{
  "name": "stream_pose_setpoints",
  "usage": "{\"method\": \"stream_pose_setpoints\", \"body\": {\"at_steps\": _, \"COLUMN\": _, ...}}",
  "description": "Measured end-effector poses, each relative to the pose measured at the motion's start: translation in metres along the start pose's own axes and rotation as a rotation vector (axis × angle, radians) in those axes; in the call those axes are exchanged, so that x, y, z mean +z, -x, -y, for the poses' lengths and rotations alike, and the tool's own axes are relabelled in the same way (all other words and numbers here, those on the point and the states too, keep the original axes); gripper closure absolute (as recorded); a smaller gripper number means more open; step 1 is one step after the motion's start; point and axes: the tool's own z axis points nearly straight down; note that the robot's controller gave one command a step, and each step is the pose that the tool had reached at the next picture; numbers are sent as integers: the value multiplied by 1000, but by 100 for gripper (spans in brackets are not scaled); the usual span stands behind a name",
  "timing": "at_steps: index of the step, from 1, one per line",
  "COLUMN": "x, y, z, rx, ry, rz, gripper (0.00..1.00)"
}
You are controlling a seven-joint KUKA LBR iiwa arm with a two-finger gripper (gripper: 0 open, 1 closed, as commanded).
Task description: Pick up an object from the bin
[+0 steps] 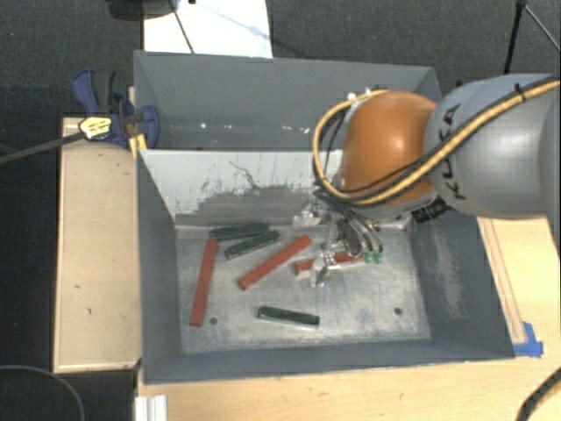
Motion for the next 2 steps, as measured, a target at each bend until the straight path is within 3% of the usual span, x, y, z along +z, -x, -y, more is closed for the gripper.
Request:
{"method": "stream_pose_setpoints", "body": {"at_steps": 1, "x": 73, "y": -3, "z": -9, "rx": -84, "ry": 0, "rz": 24, "gripper": 100}}
{"method": "stream_pose_setpoints", "body": {"at_steps": 2, "x": 76, "y": -10, "z": -9, "rx": -84, "ry": 0, "rz": -5, "gripper": 0}}
